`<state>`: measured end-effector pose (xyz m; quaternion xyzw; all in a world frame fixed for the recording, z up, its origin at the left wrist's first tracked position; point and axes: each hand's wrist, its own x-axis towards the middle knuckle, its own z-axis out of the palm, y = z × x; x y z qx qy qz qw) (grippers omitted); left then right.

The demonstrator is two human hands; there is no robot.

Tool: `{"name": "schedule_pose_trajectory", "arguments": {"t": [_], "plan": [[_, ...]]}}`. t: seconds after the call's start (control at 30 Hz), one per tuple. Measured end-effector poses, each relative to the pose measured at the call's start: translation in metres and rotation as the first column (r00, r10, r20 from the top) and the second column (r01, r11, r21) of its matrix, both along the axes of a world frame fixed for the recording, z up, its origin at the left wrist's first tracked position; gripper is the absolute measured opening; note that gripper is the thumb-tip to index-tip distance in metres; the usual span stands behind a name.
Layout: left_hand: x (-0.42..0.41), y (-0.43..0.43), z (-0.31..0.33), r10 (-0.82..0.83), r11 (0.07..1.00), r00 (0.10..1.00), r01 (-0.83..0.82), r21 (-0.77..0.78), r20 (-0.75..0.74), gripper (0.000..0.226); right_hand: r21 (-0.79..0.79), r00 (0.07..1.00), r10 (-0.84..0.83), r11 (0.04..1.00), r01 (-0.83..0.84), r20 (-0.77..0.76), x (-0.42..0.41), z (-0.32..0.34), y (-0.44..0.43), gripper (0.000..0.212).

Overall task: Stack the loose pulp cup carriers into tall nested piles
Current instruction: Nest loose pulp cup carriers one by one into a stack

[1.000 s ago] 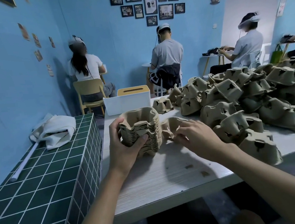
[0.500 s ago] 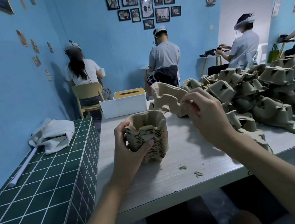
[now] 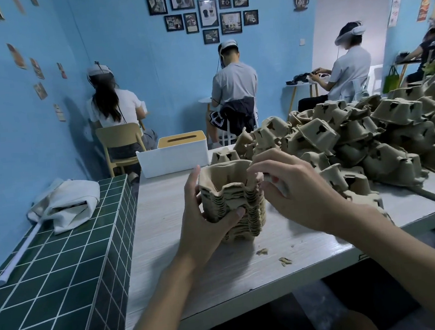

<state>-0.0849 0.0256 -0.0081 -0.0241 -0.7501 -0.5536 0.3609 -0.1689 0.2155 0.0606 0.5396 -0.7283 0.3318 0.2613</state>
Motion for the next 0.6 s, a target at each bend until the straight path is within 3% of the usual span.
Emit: {"name": "schedule_pose_trajectory", "arguments": {"t": [0.1, 0.3, 0.43, 0.6], "plan": [[-0.004, 0.0, -0.001, -0.014, 0.999, 1.0, 0.013, -0.036, -0.019, 0.077, -0.001, 0.993, -0.119, 0.993, 0.119, 0.027, -0.012, -0.005, 0.018, 0.025], [-0.018, 0.012, 0.001, -0.036, 0.999, 0.998, 0.035, -0.021, -0.049, 0.073, 0.19, 0.875, -0.482, 0.865, 0.465, 0.052, -0.049, -0.016, 0.066, 0.031], [-0.028, 0.019, -0.002, -0.025, 0.999, 0.998, 0.023, -0.039, -0.054, 0.076, 0.296, 0.869, -0.484, 0.849, 0.437, 0.106, -0.057, -0.02, 0.08, 0.031], [-0.029, 0.021, -0.002, -0.042, 0.999, 0.998, 0.04, -0.032, -0.037, 0.076, 0.315, 0.877, -0.466, 0.855, 0.413, 0.115, -0.065, -0.026, 0.079, 0.025]]}}
